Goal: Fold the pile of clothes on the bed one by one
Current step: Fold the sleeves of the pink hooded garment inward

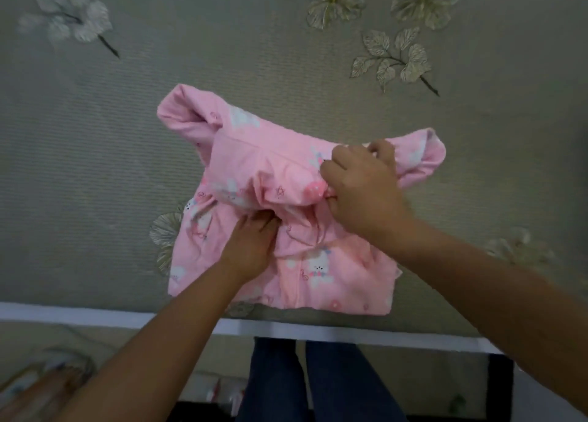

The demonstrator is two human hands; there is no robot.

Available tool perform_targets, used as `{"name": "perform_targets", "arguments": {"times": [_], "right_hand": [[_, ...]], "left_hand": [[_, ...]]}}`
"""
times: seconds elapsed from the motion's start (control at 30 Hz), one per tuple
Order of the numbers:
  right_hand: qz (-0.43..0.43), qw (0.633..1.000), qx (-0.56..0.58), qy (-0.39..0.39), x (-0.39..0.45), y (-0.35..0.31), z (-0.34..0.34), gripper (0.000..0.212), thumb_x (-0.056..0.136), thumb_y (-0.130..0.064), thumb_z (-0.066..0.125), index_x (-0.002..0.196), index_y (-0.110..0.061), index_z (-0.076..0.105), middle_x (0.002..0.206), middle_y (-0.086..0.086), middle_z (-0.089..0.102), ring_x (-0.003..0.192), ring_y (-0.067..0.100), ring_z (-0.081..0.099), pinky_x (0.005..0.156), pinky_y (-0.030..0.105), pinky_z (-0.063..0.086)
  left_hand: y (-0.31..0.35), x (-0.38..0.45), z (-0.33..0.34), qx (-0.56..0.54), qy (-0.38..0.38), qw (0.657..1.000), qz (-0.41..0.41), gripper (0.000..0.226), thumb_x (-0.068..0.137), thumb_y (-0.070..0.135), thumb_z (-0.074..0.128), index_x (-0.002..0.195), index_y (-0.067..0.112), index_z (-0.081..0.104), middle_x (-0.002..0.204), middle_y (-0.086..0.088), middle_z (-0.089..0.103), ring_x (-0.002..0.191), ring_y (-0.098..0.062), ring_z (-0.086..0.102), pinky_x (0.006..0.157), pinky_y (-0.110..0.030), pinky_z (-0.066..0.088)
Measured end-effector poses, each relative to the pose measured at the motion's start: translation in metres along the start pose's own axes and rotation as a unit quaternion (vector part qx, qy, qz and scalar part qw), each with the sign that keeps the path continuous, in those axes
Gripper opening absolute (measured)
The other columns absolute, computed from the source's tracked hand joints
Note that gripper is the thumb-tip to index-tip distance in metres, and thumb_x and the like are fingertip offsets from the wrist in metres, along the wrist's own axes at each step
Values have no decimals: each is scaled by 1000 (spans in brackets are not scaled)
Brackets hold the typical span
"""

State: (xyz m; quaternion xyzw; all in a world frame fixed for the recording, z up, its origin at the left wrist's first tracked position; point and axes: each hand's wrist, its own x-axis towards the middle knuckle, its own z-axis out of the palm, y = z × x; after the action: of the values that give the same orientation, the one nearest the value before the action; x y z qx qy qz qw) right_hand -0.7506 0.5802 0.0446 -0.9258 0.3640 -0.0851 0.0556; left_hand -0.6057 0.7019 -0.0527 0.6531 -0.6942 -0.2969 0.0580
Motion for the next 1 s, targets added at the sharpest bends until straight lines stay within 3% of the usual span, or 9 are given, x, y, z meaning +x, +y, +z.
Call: {"name": "perform_targets", "arguments": {"times": [0.13, 0.23, 0.3, 0.4, 0.5, 0.6, 0.77, 0.93, 1.0], "right_hand": [[-17, 999, -17, -38, -73, -47, 8, 19, 56, -3, 45, 60, -10, 62, 96, 16, 70, 75, 26, 67, 68, 32, 23], [-17, 993, -59, -105, -122, -73, 28, 20, 63, -5, 43, 63, -14, 61, 117, 14, 64, 89, 25, 67, 68, 33, 25], [-9, 989, -86, -122, -146, -88, 45, 19, 68, -4, 45, 66, -15, 61, 123, 12, 60, 100, 25, 65, 72, 35, 28], [21, 983, -118, -136, -167, -100, 66, 23, 59, -13, 71, 82, -14, 69, 125, 12, 58, 109, 26, 61, 82, 43, 38], [59, 977, -136, -152, -173, -104, 79, 76, 45, -29, 84, 115, -14, 59, 124, 10, 59, 112, 23, 59, 84, 41, 45], [125, 969, -137, -163, -168, -104, 86, 100, 41, -35, 86, 128, -21, 39, 126, 7, 59, 114, 21, 58, 83, 37, 46], [116, 962, -158, -192, -157, -101, 94, 85, 32, -12, 87, 114, -19, 65, 117, 19, 62, 108, 32, 60, 78, 53, 50], [11, 974, -196, -116, -148, -83, 112, 29, 86, -5, 33, 114, -6, 39, 103, 22, 67, 98, 35, 65, 79, 48, 52], [14, 978, -185, -99, -146, -81, 117, 25, 90, -3, 25, 110, -5, 40, 99, 23, 68, 94, 35, 66, 77, 48, 53]], "left_hand": [[5, -60, -13, 61, -47, 995, 62, 27, 35, -7, 85, 46, 5, 63, 44, -9, 58, 37, -19, 56, 34, -15, 37], [15, -113, -21, 75, -21, 991, 105, 16, 51, 0, 73, 46, 7, 60, 43, -5, 54, 34, -18, 51, 30, -17, 31], [21, -136, -23, 61, 76, 978, 184, 14, 70, 8, 56, 59, 5, 64, 53, -6, 58, 45, -21, 54, 39, -23, 37], [23, -132, -23, 109, 183, 953, 215, 28, 75, 18, 60, 100, 6, 57, 88, -14, 70, 88, -29, 56, 73, -38, 44], [15, -103, -15, 220, 32, 974, 41, 96, 61, 42, 75, 141, 23, 26, 140, -23, 38, 129, -47, 32, 104, -54, 29], [-1, -89, 13, 181, -87, 979, -36, 109, 75, 37, 68, 129, 28, -25, 151, -17, -16, 136, -44, -16, 110, -53, -7], [-18, -85, 37, 174, -92, 980, -36, 105, 78, 39, 65, 122, 38, -30, 151, -13, -22, 137, -38, -20, 111, -46, -11], [-26, -78, 44, 137, -66, 988, -18, 106, 72, 33, 72, 129, 35, -17, 153, -14, -9, 138, -41, -12, 112, -47, -5], [-23, -77, 40, 160, -41, 986, 1, 111, 55, 28, 84, 140, 27, 12, 149, -23, 17, 134, -50, 12, 109, -56, 14]]}}
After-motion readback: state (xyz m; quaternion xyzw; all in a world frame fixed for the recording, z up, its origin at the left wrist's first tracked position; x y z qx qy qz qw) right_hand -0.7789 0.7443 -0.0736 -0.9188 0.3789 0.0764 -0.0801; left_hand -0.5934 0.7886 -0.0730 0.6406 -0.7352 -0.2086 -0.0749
